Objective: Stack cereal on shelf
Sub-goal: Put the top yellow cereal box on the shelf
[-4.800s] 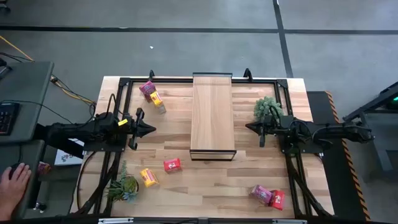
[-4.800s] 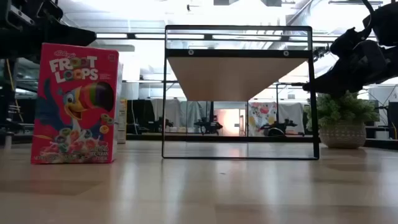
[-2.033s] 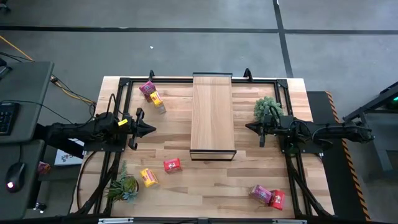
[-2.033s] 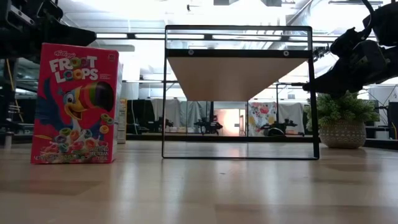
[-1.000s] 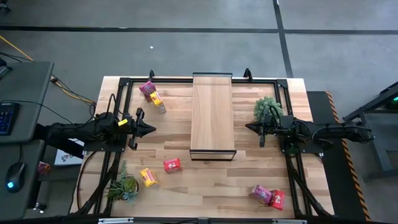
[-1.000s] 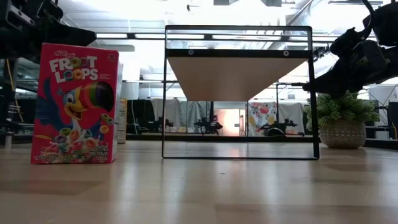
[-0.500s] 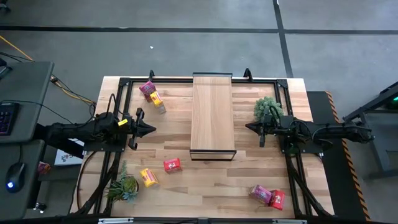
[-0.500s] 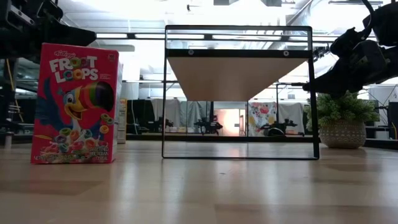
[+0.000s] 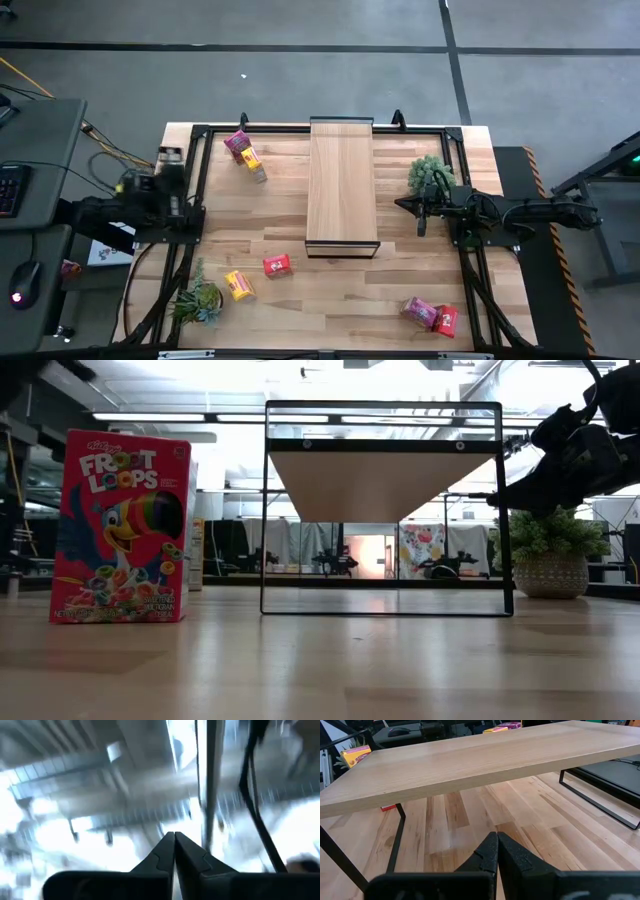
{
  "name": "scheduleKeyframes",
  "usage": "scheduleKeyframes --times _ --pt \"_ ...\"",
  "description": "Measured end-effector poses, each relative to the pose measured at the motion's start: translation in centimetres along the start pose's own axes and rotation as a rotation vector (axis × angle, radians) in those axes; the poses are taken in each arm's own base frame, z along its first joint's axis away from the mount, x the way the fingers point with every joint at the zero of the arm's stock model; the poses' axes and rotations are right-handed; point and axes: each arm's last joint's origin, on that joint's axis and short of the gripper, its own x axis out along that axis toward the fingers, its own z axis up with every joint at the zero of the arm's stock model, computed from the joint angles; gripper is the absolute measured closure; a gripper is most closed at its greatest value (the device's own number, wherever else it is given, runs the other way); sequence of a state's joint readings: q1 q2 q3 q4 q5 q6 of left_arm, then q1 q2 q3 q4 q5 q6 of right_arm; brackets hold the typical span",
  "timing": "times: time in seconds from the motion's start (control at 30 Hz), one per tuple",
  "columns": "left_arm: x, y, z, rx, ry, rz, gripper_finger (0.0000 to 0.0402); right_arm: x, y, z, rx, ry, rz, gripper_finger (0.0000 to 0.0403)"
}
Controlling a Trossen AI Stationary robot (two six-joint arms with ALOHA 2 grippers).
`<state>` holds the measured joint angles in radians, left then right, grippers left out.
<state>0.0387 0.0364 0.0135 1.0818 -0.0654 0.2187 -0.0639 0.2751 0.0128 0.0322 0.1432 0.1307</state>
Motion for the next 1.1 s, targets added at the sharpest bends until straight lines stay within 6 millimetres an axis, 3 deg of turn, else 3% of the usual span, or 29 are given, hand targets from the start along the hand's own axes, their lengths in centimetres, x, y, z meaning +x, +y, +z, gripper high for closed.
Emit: scheduleKeyframes --times 0.07,0.13,0.27,0.4,0.6,0.7,0.9,1.1 --pt "0.4 0.2 0.5 0.014 -0.026 0.053 0.0398 0.0 0.0 0.0 0.000 0.000 0.000 0.0402" --pt "1.1 0.5 0.2 -0.019 0.054 0.175 0.0399 0.0 0.0 0.0 0.000 0.000 0.000 0.0402" --pt "4.1 0.4 -1.1 -0.119 0.235 0.284 0.0398 0.0 0.0 0.0 0.000 0.000 0.000 0.0402" --pt "7.2 0.4 -1.4 -0.141 0.269 0.402 0.0399 0.0 0.0 0.0 0.000 0.000 0.000 0.0402" --pt "10.5 1.5 -1.1 -0.087 0.310 0.852 0.0399 0.0 0.0 0.0 0.000 0.000 0.000 0.0402" --pt "11.8 2.1 -1.1 -0.075 0.396 0.949 0.0399 0.0 0.0 0.0 0.000 0.000 0.000 0.0402" --pt "14.4 4.5 -0.9 -0.197 0.760 1.055 0.0399 0.0 0.0 0.0 0.000 0.001 0.000 0.0402" --pt "14.6 7.5 -3.7 -0.369 1.168 1.142 0.0399 0.0 0.0 0.0 0.000 0.001 0.000 0.0402"
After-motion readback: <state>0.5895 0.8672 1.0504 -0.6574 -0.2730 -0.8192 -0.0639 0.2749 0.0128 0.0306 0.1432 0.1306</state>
